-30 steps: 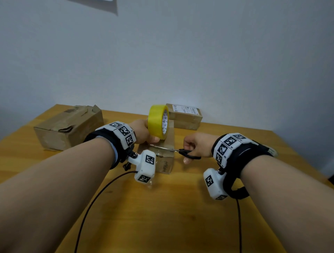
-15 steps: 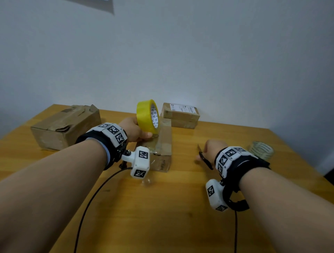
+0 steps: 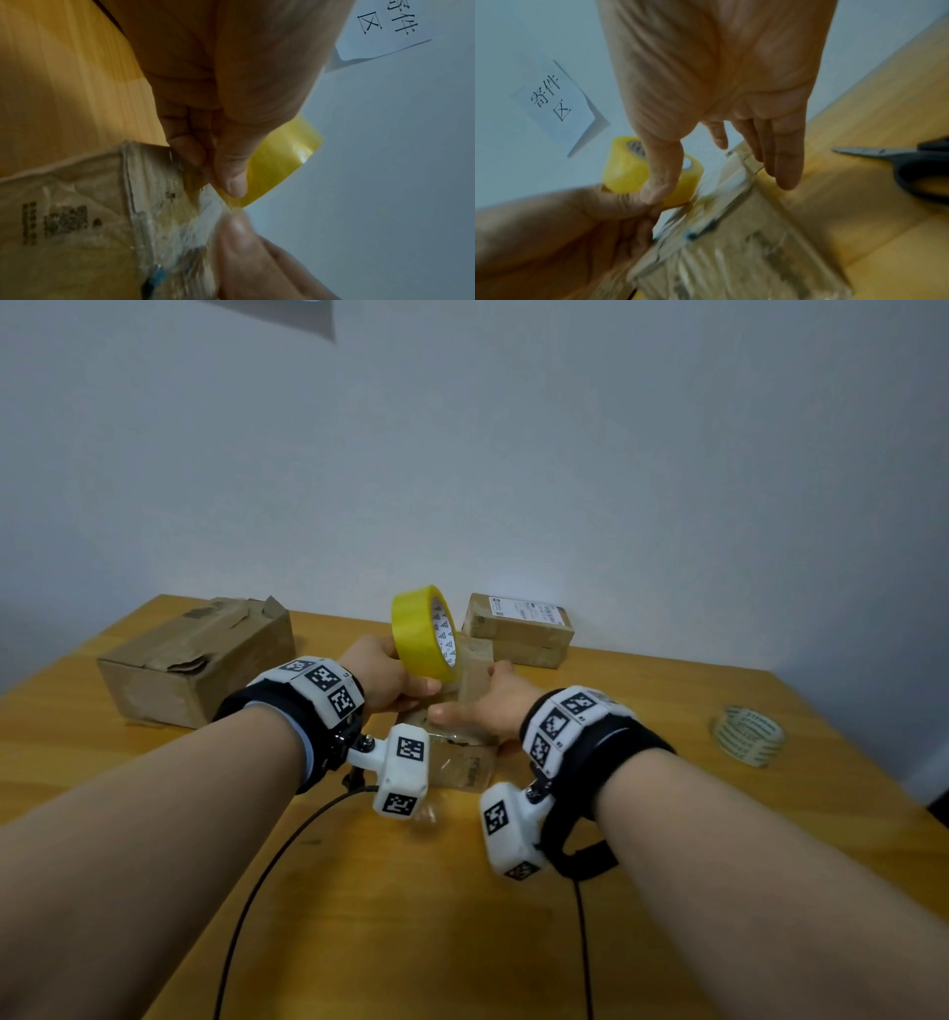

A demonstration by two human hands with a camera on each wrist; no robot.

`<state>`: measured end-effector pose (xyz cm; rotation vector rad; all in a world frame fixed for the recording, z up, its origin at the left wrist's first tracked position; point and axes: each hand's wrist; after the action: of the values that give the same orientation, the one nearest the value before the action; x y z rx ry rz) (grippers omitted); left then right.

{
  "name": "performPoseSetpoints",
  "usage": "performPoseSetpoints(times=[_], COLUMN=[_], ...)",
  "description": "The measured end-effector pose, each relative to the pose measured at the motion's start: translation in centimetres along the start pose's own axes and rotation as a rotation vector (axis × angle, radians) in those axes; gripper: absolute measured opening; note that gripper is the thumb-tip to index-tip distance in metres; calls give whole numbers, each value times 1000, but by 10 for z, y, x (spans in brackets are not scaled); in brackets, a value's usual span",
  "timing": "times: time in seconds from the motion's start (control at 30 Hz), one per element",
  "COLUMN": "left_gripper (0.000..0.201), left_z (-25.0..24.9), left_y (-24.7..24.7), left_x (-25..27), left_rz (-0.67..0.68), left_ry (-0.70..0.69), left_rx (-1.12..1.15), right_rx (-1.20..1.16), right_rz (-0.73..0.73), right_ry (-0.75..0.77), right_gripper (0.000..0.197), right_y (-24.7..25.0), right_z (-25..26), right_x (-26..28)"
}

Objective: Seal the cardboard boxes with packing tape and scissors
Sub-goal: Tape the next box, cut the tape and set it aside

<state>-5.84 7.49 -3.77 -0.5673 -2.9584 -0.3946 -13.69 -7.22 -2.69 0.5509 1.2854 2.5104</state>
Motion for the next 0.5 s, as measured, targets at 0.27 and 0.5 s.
performPoseSetpoints(times=[0.27, 0.5], left_gripper=[24, 23], left_z=[2, 0], left_y=[7, 14], left_x=[-1, 3], left_rz=[64, -2], left_ry=[61, 17], left_rx=[70, 116], right_rx=[65, -307], right_rz=[21, -155], right_ry=[-199, -7], right_gripper=[101, 40], right_y=[-16, 16], right_z=[9, 2], right_x=[-15, -7])
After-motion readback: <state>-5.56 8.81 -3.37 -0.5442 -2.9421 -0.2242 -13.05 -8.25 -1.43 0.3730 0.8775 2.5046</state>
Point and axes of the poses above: each hand's wrist, its own x-axis away from the middle knuckle, its own y-axis out of the back of the hand, z = x × y, and after that the axes turned 5 degrees about -z, right-handed
